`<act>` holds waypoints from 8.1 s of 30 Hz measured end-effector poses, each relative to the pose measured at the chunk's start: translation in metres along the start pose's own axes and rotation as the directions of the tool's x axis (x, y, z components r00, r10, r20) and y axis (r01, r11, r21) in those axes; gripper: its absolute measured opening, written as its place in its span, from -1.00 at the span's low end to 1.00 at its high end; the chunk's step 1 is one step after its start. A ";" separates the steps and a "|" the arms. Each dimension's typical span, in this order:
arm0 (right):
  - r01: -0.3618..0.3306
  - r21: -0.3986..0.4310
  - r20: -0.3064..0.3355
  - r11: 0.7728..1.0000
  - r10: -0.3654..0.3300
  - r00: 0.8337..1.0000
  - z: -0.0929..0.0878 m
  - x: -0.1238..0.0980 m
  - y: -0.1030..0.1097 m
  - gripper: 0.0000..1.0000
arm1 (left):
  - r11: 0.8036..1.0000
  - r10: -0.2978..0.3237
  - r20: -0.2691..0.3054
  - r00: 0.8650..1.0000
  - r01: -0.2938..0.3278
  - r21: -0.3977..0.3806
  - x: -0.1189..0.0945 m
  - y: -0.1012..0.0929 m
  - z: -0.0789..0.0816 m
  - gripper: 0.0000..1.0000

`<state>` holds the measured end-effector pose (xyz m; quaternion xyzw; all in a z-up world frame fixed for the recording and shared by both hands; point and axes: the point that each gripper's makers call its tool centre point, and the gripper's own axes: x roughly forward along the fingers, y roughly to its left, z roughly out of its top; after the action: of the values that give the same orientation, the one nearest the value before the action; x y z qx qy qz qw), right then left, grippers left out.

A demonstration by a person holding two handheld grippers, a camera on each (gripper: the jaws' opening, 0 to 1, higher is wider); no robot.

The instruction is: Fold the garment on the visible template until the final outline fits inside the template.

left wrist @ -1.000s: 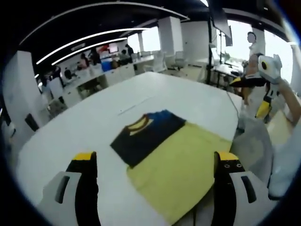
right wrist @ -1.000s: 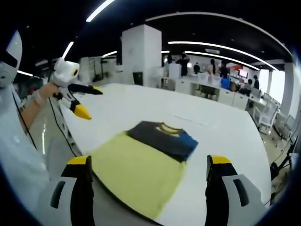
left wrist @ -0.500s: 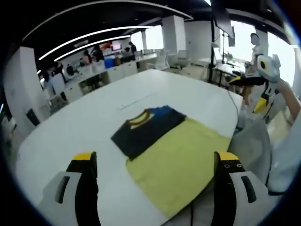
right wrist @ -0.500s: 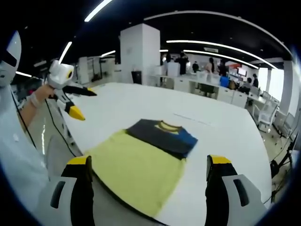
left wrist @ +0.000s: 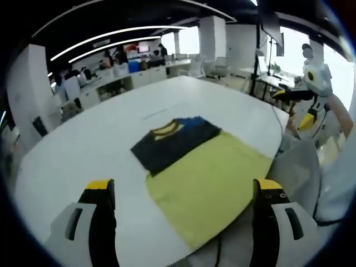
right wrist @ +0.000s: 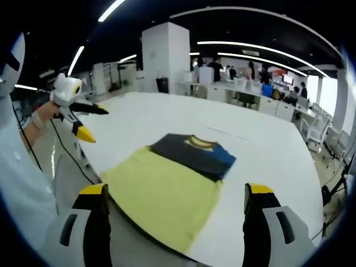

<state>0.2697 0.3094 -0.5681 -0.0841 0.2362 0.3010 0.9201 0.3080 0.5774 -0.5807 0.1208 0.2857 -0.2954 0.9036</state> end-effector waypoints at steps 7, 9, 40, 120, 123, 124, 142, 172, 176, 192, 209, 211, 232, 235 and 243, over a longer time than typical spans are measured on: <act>-0.009 0.008 -0.007 1.000 0.009 1.000 -0.004 0.002 0.003 1.00 | 0.999 0.033 -0.032 0.999 -0.035 -0.038 -0.004 0.006 -0.019 0.99; -0.010 0.011 -0.010 1.000 0.010 1.000 -0.005 0.002 0.003 1.00 | 0.998 0.031 -0.037 0.999 -0.033 -0.046 -0.005 0.005 -0.023 0.99; -0.039 0.093 -0.107 0.995 0.049 0.993 -0.052 0.013 0.007 0.98 | 0.988 -0.013 -0.189 0.982 -0.016 -0.151 0.003 -0.007 -0.087 0.99; 0.000 0.263 -0.557 0.965 0.153 0.816 -0.187 0.043 -0.004 -0.29 | 0.939 -0.185 -0.468 0.864 0.013 -0.345 0.039 -0.023 -0.190 -0.48; -0.002 0.267 -0.563 0.964 0.158 0.811 -0.190 0.045 -0.004 -0.29 | 0.939 -0.181 -0.473 0.862 0.008 -0.345 0.039 -0.021 -0.190 -0.52; -0.001 0.268 -0.566 0.963 0.159 0.809 -0.191 0.045 -0.004 -0.30 | 0.940 -0.181 -0.476 0.861 0.008 -0.342 0.038 -0.021 -0.191 -0.52; 0.014 0.273 -0.586 0.962 0.155 0.795 -0.201 0.046 -0.008 -0.38 | 0.935 -0.182 -0.492 0.851 -0.005 -0.354 0.040 -0.019 -0.197 -0.65; -0.021 0.111 -0.629 0.994 0.087 0.772 -0.206 0.049 -0.012 -0.85 | 0.963 -0.153 -0.555 0.817 -0.002 -0.268 0.043 -0.018 -0.199 -0.98; -0.024 0.100 -0.644 0.995 0.083 0.760 -0.206 0.049 -0.012 -0.85 | 0.961 -0.157 -0.561 0.813 -0.005 -0.276 0.043 -0.019 -0.200 -0.99; -0.024 0.149 -0.612 0.989 0.111 0.783 -0.207 0.048 -0.011 -0.90 | 0.952 -0.178 -0.542 0.821 0.004 -0.306 0.043 -0.020 -0.200 -1.00; -0.009 0.230 -0.561 0.973 0.140 0.816 -0.207 0.048 -0.012 -0.93 | 0.951 -0.180 -0.505 0.844 0.018 -0.307 0.043 -0.020 -0.200 -1.00; -0.012 0.226 -0.558 0.974 0.139 0.818 -0.207 0.048 -0.011 -0.93 | 0.949 -0.179 -0.498 0.849 0.016 -0.314 0.042 -0.019 -0.200 -1.00; -0.006 0.268 -0.450 0.963 0.130 0.884 -0.164 0.026 -0.012 -0.94 | 0.931 -0.175 -0.425 0.888 0.008 -0.366 0.025 -0.019 -0.174 -1.00; -0.006 0.261 -0.435 0.965 0.123 0.892 -0.156 0.022 -0.013 -0.94 | 0.929 -0.177 -0.420 0.890 0.011 -0.369 0.019 -0.019 -0.169 -1.00; -0.022 0.235 -0.417 0.972 0.121 0.901 -0.144 0.013 -0.008 -0.94 | 0.947 -0.153 -0.432 0.889 0.008 -0.321 0.006 -0.018 -0.157 -1.00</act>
<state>0.2288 0.2667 -0.7003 -0.0350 0.4677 0.2806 0.8374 0.2314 0.6208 -0.7117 0.0305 0.5349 -0.2483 0.8070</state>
